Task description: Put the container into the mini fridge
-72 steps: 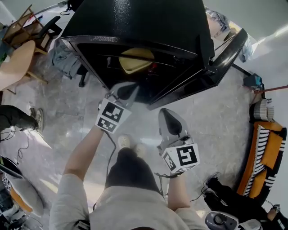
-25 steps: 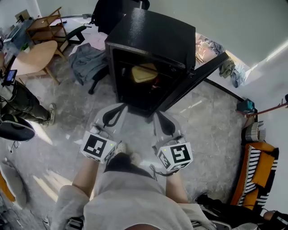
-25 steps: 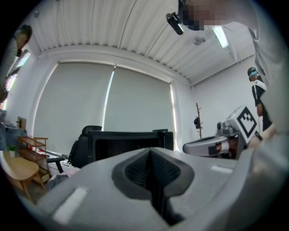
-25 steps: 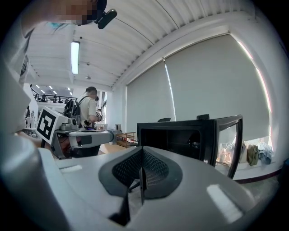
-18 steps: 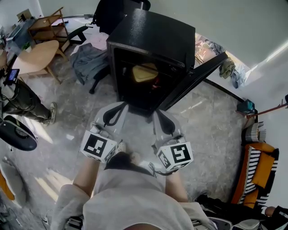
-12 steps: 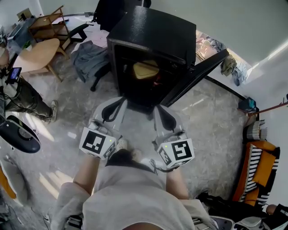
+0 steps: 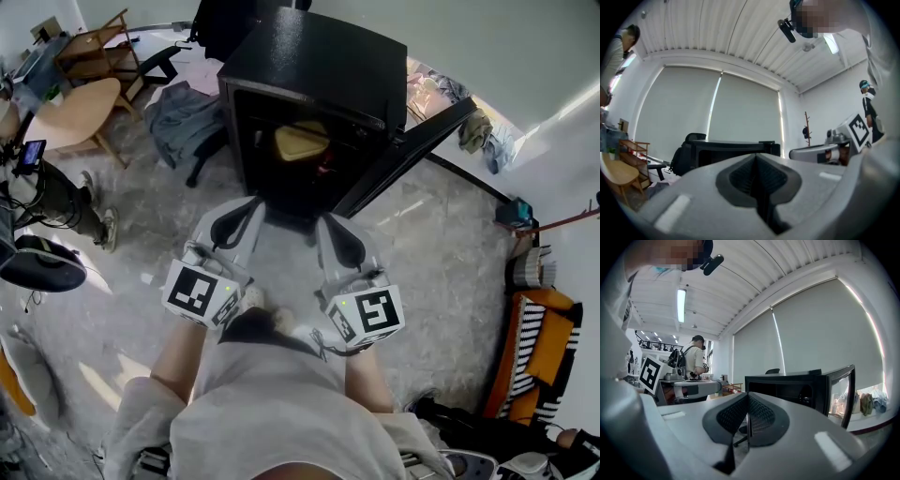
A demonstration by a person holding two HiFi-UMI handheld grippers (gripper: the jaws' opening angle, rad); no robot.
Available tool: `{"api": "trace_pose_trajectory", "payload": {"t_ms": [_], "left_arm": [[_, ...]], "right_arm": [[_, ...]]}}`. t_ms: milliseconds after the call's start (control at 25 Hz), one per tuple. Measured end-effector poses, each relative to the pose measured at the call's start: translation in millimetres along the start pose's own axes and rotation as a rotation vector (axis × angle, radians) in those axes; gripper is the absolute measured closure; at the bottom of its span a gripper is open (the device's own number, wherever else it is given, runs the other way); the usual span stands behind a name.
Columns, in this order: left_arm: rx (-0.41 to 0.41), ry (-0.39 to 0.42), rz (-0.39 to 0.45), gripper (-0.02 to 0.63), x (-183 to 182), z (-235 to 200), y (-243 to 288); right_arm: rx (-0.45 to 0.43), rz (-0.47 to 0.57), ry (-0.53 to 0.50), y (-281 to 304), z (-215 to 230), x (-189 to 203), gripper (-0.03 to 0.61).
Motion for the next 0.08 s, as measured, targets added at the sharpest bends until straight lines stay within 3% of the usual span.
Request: {"api": "trace_pose_trajectory", "payload": {"t_ms": [80], "left_arm": [[0.015, 0.006, 0.002, 0.612, 0.4, 0.9, 0.8]], "right_arm": [[0.0, 0.002, -0.001, 0.5, -0.5, 0.6, 0.577]]}}
Point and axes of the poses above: the fingertips, and each gripper's own axes: y forward along the fingers, z to its right, x out of its underside, the point moved 10 cm from there along -y, backward along the fingers, and after that the axes turned 3 degrees about -y, right-handed, at the moved point
